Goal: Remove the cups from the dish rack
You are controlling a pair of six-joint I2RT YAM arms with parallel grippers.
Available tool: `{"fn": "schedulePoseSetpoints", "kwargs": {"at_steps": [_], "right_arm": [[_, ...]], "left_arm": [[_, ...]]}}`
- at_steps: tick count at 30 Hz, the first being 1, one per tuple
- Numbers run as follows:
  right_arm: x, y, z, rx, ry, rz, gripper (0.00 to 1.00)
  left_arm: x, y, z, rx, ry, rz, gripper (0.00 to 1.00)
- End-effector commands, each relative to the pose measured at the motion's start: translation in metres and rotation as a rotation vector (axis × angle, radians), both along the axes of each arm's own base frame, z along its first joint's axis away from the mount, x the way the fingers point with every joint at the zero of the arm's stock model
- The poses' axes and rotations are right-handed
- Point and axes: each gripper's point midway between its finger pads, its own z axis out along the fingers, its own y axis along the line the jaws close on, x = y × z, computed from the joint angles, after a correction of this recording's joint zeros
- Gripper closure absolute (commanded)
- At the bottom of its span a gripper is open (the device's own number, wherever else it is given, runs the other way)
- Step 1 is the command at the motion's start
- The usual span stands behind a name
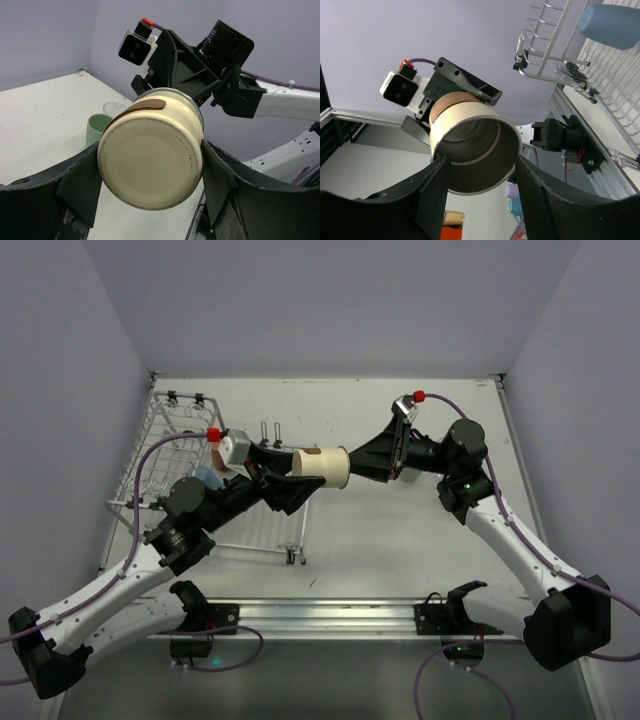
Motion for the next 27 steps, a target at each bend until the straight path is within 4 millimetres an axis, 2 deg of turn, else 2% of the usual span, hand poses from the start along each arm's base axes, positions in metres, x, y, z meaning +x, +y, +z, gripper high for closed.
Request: {"fn": "schedulePoseSetpoints", "kwargs": {"at_steps": [1, 5, 9, 17, 27], "right_arm": [[-0.003, -0.004, 0.006, -0.013, -0.042, -0.024, 0.44], [-0.003, -0.006, 0.003, -0.015, -0.049, -0.043, 0.44], [-0.002, -0.008, 0.008, -0.019, -0.068, -0.057, 0.45], [-0.008, -0.011, 0.031, 0.004, -0.123, -0.066, 0.45], [-0.016, -0.011, 0.05, 0.06, -0.155, -0.037, 0.46]], "left_arm": [[-0.011, 0.009, 0.031, -0.054, -0.091, -0.008, 1.0], [-0.014, 0.017, 0.04, -0.06, -0.105, 0.013, 1.0], [-0.016, 0.021, 0.039, -0.054, -0.104, 0.022, 1.0], [-0.013, 0.012, 0.024, -0.041, -0.082, -0.001, 1.0], [-0.009, 0.002, 0.019, -0.042, -0.074, -0.026, 1.0]]}}
